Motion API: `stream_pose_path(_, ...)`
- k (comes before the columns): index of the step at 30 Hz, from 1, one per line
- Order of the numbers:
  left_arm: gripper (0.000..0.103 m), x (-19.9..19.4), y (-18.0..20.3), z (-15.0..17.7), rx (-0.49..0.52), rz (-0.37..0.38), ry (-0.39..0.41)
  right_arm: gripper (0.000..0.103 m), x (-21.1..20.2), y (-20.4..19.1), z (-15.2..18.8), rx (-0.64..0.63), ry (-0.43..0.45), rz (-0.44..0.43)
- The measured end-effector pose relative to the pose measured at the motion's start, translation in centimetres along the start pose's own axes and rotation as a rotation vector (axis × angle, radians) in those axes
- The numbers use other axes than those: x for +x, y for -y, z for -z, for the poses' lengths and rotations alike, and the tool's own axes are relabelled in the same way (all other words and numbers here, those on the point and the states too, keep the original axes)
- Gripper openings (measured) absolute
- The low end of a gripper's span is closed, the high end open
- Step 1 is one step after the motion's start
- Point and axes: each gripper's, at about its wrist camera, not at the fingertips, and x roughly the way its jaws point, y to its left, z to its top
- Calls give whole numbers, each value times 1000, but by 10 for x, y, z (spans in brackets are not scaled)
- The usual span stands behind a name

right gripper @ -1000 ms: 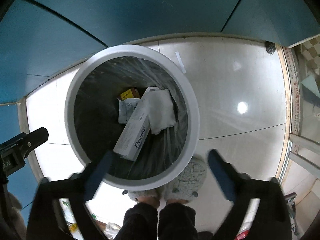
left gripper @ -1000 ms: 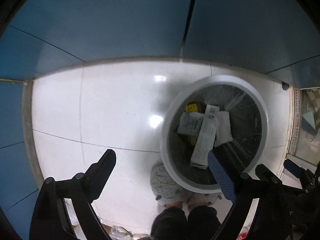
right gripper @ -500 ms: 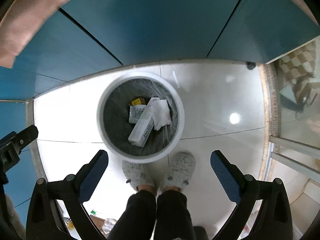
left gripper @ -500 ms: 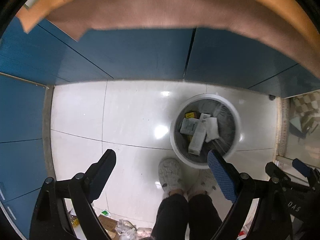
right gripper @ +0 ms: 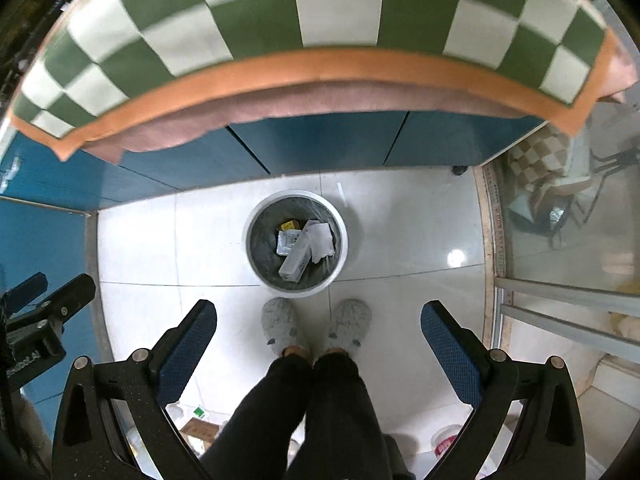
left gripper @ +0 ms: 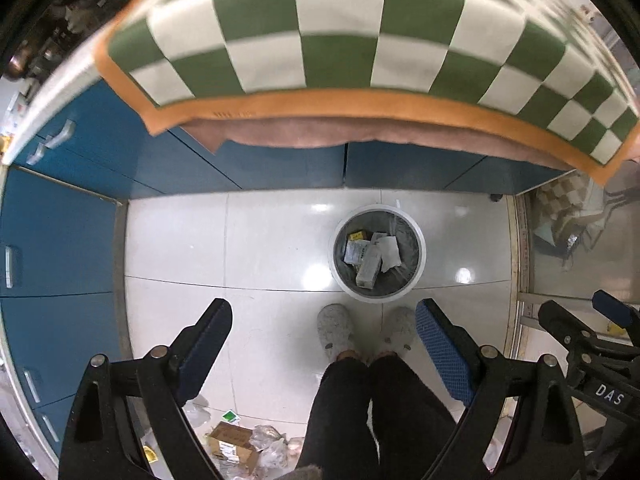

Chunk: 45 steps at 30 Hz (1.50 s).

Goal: Collect trash
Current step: 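Raise both tools back toward the counter, then grasp the red chili with left tool while right tool grasps a white sachet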

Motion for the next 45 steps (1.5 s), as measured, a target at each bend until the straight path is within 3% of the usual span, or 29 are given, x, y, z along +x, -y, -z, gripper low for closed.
stream_pose_path(6, 94, -48, -9, -5, 5, -4, 47, 103, -75, -8, 11, -19, 29, -12)
stream_pose_path(8, 94, -71, -14, -14, -5, -1, 95, 103, -94, -8, 9, -6, 54, -29)
stream_pose_path(10, 94, -92, -15, -30, -14, 1, 165, 103, -115, -5, 2, 28, 91, -62)
stream_pose_path(12, 103, -106, -15, -48, -20, 4, 218, 103, -131, 0, -9, 66, 133, -84)
stream_pose_path(15, 103, -129, -11, -86, -21, -19, 287, 103, -157, 13, -36, 114, 194, -126)
stream_pose_path(18, 103, -144, 0, -132, -54, -60, 339, 103, -178, 31, -73, 138, 246, -139)
stream_pose_path(23, 103, -143, 31, -198, -89, -90, 346, 103, -194, 86, -158, 222, 317, -163)
stream_pose_path(26, 103, -132, 62, -243, -114, -90, 296, 103, -188, 128, -222, 290, 341, -189)
stream_pose_path(30, 103, -100, 106, -321, -160, -27, 190, 103, -161, 180, -319, 372, 322, -234)
stream_pose_path(36, 99, -54, 154, -416, -200, 26, 84, 77, -92, 212, -445, 406, 240, -270)
stream_pose_path(38, 88, -43, 165, -438, -199, 32, 72, 74, -71, 211, -476, 400, 223, -278)
stream_pose_path(39, 84, -35, 173, -452, -193, 28, 62, 67, -64, 209, -484, 396, 220, -281)
stream_pose_path(41, 80, -23, 184, -469, -184, 39, 45, 42, -50, 202, -503, 360, 209, -258)
stream_pose_path(42, 79, -18, 190, -477, -178, 44, 39, 12, -44, 199, -510, 338, 203, -229)
stream_pose_path(43, 77, -12, 197, -485, -172, 51, 30, 4, -41, 197, -514, 325, 204, -188)
stream_pose_path(45, 75, -1, 208, -497, -163, 69, 13, 3, -41, 200, -511, 314, 224, -153)
